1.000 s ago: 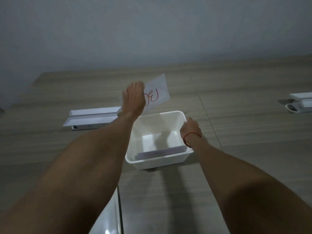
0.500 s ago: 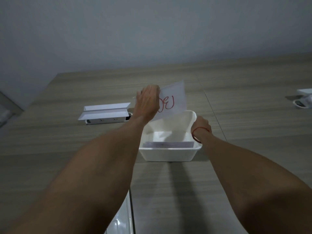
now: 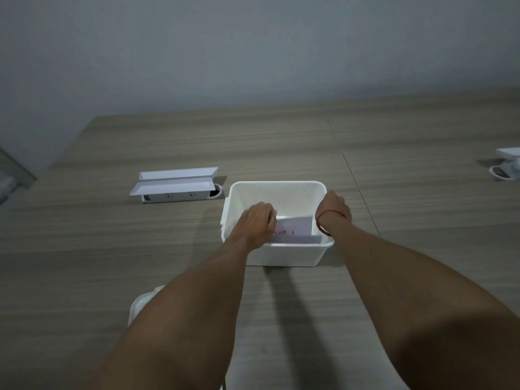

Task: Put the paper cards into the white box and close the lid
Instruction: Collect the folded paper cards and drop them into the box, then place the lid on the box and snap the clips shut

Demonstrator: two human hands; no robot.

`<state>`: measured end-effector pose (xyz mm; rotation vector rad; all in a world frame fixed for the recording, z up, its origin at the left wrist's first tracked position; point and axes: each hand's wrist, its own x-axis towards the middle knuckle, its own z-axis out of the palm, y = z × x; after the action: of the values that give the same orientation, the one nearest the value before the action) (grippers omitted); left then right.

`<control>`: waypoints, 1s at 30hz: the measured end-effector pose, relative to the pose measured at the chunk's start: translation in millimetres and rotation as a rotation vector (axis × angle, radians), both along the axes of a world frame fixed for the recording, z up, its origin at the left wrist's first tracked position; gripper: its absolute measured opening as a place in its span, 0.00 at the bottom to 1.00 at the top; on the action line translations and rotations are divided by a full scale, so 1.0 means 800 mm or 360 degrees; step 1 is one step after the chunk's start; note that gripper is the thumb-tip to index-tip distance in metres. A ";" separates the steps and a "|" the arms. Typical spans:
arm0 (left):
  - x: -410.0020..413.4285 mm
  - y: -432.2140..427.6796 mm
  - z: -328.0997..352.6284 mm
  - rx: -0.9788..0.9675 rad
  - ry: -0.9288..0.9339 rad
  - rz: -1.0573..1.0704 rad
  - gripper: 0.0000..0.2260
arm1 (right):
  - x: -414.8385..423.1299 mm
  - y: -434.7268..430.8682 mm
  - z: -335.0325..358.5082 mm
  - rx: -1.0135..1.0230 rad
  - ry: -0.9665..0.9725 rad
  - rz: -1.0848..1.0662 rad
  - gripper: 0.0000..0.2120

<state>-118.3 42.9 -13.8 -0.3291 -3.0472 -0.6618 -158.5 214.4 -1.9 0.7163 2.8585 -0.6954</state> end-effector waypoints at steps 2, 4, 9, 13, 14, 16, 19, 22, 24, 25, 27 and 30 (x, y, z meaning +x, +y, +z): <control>0.002 -0.006 -0.002 0.0080 -0.0322 0.0006 0.11 | -0.001 -0.002 -0.001 0.0016 0.0000 -0.0008 0.18; 0.000 -0.011 0.001 0.0151 -0.0360 0.0104 0.10 | -0.001 -0.004 -0.001 0.0025 0.0002 -0.0009 0.17; -0.016 -0.033 -0.001 -0.0053 0.0148 0.0641 0.20 | -0.009 -0.006 -0.003 0.0048 0.0000 -0.0011 0.17; -0.024 -0.049 -0.006 0.0274 -0.0306 0.0986 0.29 | -0.017 -0.012 -0.002 0.0048 0.0021 -0.0019 0.17; -0.026 -0.050 -0.005 0.0349 -0.0407 0.0976 0.31 | -0.018 -0.013 -0.001 0.0034 0.0025 -0.0030 0.17; -0.028 -0.053 0.002 0.0405 -0.0459 0.0962 0.31 | -0.017 -0.016 0.003 -0.0014 0.0027 -0.0056 0.17; -0.022 -0.062 0.019 0.0519 -0.0442 0.1024 0.28 | -0.009 -0.026 0.019 -0.0100 0.0055 -0.0045 0.17; 0.003 -0.083 0.040 0.0512 -0.0436 0.1054 0.22 | 0.004 -0.054 0.047 -0.0124 0.0128 0.0118 0.20; 0.028 -0.106 0.055 0.0423 -0.0380 0.1066 0.17 | 0.019 -0.083 0.065 -0.0152 0.0193 0.0275 0.21; 0.041 -0.119 0.060 0.0387 -0.0349 0.1075 0.16 | 0.029 -0.100 0.072 -0.0188 0.0208 0.0364 0.21; 0.071 -0.147 0.066 0.0346 -0.0331 0.1108 0.16 | 0.050 -0.134 0.079 -0.0255 0.0234 0.0515 0.22; 0.126 -0.195 0.062 0.0273 -0.0360 0.1199 0.17 | 0.092 -0.192 0.077 -0.0364 0.0321 0.0691 0.21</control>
<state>-17.8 -112.8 35.8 0.8999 -2.9089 -0.9081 -84.8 60.6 59.6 -0.0111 2.8855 -1.0412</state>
